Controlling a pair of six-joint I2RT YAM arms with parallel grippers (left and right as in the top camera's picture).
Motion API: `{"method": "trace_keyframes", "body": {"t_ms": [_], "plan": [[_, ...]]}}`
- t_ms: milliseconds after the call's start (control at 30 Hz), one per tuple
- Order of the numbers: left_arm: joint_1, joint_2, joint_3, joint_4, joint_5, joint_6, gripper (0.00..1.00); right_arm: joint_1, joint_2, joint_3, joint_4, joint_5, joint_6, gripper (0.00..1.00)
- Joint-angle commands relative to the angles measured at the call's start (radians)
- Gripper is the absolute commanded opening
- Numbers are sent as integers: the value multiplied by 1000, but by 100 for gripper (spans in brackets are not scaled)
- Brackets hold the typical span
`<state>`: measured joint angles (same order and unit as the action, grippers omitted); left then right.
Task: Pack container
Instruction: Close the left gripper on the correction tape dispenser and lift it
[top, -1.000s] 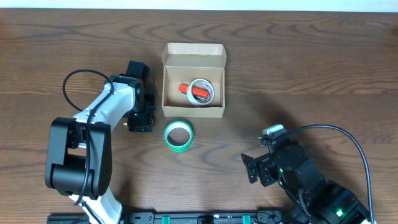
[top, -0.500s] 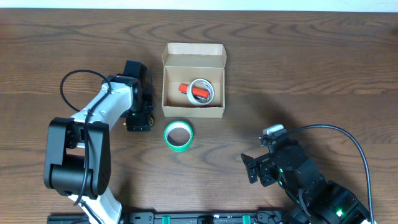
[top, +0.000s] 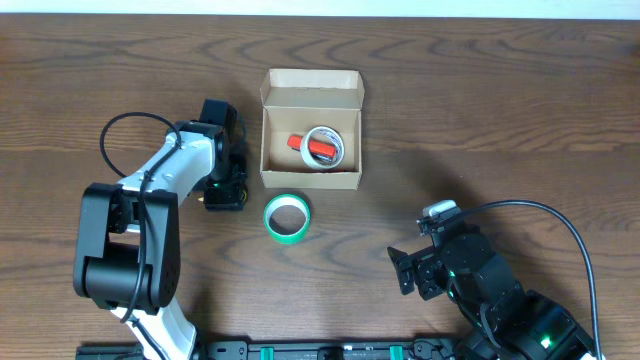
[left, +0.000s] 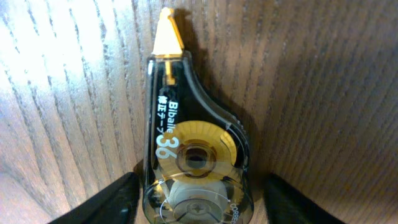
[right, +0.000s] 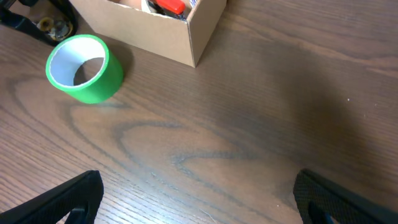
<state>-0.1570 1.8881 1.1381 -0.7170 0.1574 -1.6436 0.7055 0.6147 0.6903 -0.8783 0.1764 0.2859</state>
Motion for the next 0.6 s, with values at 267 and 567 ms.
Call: {"method": "trace_keyframes", "body": {"t_ms": [267,567], "plan": [[6,16,-9,0,-3,9,45,15,0,0,-2,10,16,99],[6,7,-9,19,17,9,40,15,0,0,-2,10,16,99]]}}
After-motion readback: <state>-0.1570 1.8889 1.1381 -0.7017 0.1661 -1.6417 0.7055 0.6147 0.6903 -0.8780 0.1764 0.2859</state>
